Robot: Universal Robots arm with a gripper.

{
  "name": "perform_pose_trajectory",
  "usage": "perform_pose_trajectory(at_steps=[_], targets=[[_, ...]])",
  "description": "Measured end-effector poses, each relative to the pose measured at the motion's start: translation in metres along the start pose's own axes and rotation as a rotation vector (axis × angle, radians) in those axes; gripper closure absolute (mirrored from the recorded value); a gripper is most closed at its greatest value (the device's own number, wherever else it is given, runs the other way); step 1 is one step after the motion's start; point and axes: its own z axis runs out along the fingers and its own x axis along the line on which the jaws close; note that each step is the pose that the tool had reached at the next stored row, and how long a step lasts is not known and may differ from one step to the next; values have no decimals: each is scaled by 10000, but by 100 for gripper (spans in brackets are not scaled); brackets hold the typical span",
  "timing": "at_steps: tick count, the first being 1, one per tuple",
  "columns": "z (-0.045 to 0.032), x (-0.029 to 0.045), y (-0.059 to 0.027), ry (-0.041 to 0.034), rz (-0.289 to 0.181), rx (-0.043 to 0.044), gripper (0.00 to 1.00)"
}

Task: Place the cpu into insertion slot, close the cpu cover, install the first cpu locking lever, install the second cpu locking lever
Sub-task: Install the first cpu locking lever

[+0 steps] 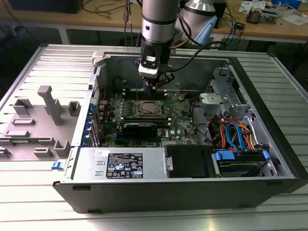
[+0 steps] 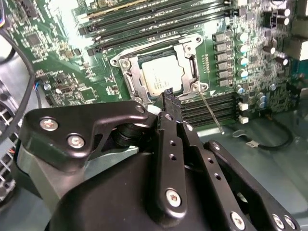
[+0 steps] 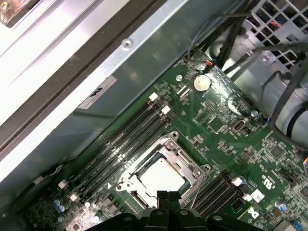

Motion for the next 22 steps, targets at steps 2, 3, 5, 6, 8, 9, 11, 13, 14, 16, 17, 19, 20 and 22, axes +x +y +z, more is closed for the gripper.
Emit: perform_pose_trajectory(at_steps=[2,3,5,6,8,9,11,13,14,16,17,19,20,22], targets=[[0,2,-2,-3,-427,7,89],[1,15,-13,-4,-578,8,89],[2,73,-69,-2,-604,6,89],[3,108,-107,0,-606,3,89],[4,131,-136,0,-621,3,89],[4,137,-144,0,-640,4,89],[5,141,-155,0,-755,6,89],[5,143,-159,-3,-1167,12,89],[5,143,-160,-5,-1383,16,89],[4,143,-161,-9,-1952,26,89],[5,144,-161,-13,-2439,32,89],[4,144,-162,-15,-2726,38,89],[5,144,-162,-15,-2728,38,89],[5,144,-162,-15,-2730,37,89]])
